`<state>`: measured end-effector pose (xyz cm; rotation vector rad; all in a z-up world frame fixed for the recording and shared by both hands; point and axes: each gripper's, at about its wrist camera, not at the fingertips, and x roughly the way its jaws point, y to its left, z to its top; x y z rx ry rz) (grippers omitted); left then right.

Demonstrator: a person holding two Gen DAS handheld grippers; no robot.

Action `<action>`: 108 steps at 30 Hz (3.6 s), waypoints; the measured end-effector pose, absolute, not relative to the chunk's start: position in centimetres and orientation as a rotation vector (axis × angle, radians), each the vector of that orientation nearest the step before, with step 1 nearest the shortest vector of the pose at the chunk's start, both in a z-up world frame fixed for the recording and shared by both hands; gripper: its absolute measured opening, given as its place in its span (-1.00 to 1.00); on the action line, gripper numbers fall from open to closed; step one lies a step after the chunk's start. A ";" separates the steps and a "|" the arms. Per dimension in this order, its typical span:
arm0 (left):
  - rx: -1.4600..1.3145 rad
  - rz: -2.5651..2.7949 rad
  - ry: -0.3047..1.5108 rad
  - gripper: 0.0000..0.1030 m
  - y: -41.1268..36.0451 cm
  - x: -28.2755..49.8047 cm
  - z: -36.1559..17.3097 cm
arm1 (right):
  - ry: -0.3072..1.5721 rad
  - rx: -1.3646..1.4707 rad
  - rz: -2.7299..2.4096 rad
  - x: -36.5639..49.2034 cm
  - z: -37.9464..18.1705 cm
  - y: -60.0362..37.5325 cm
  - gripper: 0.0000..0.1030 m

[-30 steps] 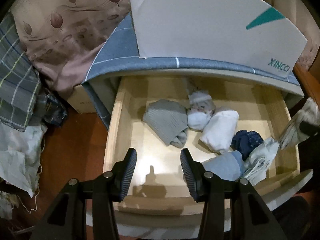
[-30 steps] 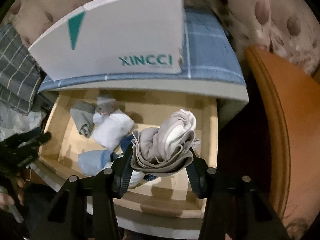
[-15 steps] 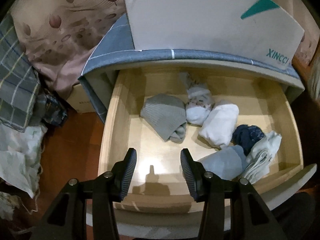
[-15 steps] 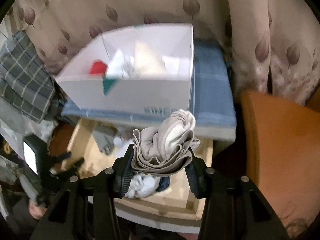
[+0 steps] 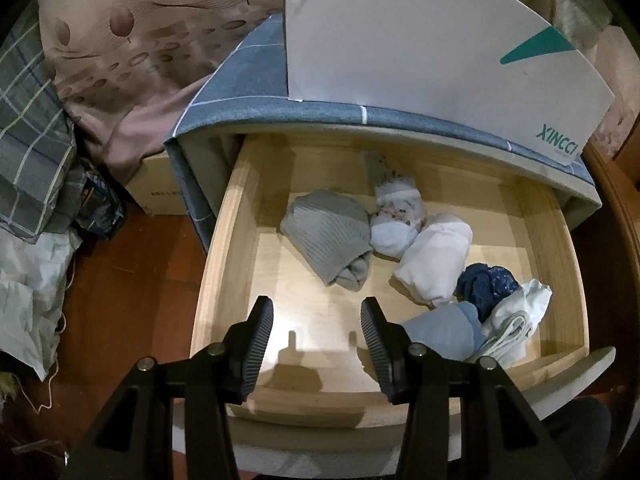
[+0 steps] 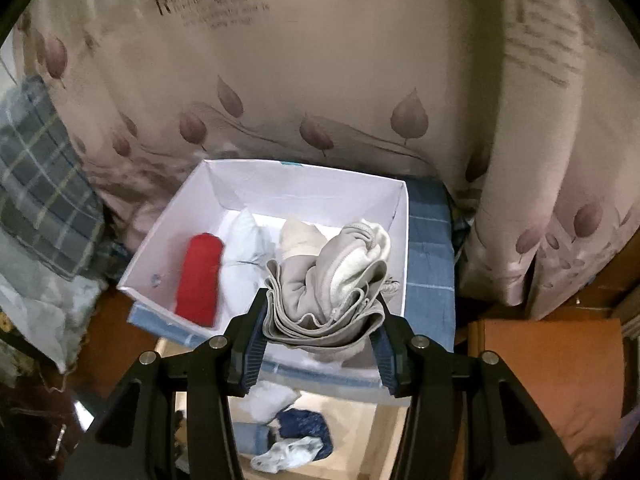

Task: Take underwear out of drawer
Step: 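Lower the underwear into the white box and open the right gripper, then move the right gripper into the drawer and grasp the pale grey underwear, then lift the pale grey underwear with the right gripper while the left gripper moves toward the light blue sock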

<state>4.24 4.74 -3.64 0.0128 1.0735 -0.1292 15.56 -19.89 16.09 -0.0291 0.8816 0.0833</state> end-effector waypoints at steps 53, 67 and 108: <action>-0.054 -0.094 1.083 -0.10 5.9 4.6 -3.8 | 1.498 0.193 0.087 7.5 -9.2 -16.7 0.33; -0.050 -0.101 1.090 -0.10 5.7 4.7 -4.1 | 1.460 0.030 0.033 9.6 -12.0 -15.6 -0.08; 0.131 -0.263 1.193 -0.10 1.1 4.1 -6.0 | 1.552 -0.012 -0.003 9.5 -16.7 -19.4 -0.20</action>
